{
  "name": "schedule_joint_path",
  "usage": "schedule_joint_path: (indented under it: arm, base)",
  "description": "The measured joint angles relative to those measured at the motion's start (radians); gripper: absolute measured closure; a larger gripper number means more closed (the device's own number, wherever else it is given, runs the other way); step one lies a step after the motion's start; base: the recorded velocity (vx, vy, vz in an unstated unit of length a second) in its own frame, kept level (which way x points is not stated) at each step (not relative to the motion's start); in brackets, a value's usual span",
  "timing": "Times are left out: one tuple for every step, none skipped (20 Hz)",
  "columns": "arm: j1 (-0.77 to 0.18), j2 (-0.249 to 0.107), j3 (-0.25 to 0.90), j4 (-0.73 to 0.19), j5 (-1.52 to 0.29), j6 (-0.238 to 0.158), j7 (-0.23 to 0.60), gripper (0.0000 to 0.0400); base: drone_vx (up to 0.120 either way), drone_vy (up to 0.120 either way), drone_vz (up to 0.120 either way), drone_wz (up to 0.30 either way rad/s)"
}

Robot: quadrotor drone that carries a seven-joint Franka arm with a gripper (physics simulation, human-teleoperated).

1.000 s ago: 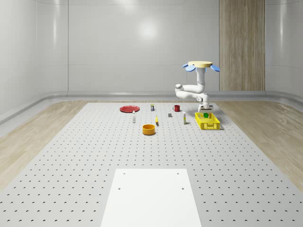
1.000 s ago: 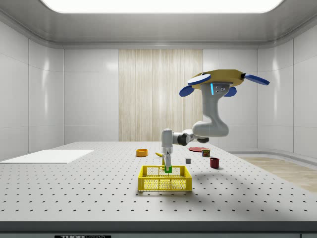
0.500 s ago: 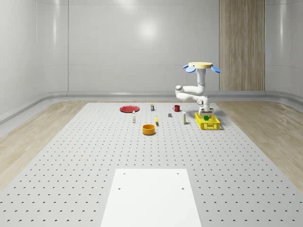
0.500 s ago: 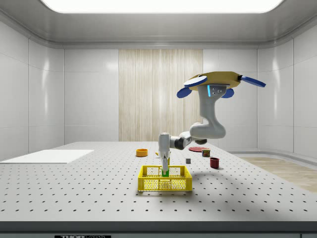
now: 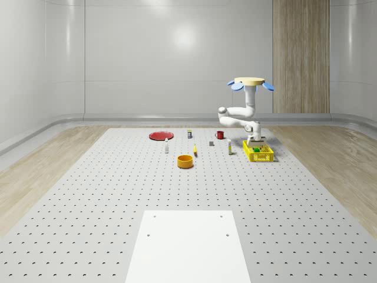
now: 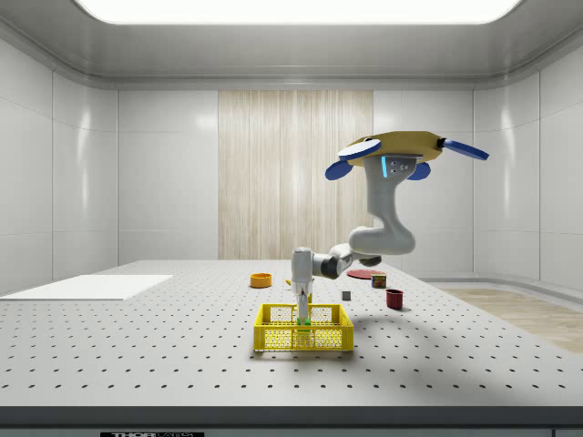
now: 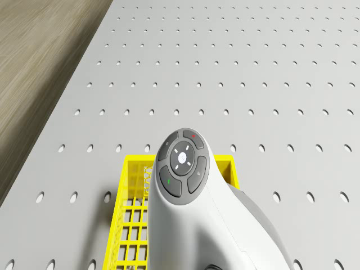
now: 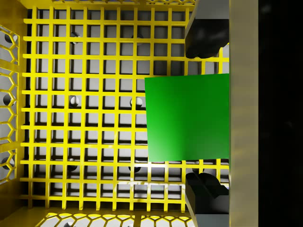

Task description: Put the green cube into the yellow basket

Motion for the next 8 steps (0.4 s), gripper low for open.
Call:
schedule_joint_path:
  arm:
    - [0.002,0.0,0.01,-0.003,0.009,-0.004,0.003,0.0024]
    - [0.003,0.0,0.021,-0.007,0.019,-0.009,0.006,0.0019]
    - [0.004,0.0,0.03,-0.01,0.028,-0.013,0.008,0.0014]
    - [0.005,0.0,0.038,-0.012,0.036,-0.016,0.011,0.0011]
    - [0.006,-0.001,0.045,-0.014,0.042,-0.018,0.012,0.0009]
    - [0.007,-0.001,0.05,-0.016,0.047,-0.02,0.014,0.0007]
    - [0.007,-0.002,0.055,-0.017,0.052,-0.021,0.015,0.0005]
    - [0.007,-0.002,0.056,-0.017,0.053,-0.022,0.016,0.0005]
  base:
    - [0.0,0.0,0.0,0.0]
    - [0.0,0.0,0.0,0.0]
    - [0.0,0.0,0.0,0.0]
    - [0.0,0.0,0.0,0.0]
    - [0.0,0.0,0.0,0.0]
    - [0.0,0.0,0.0,0.0]
    - [0.0,0.0,0.0,0.0]
    - [0.0,0.0,0.0,0.0]
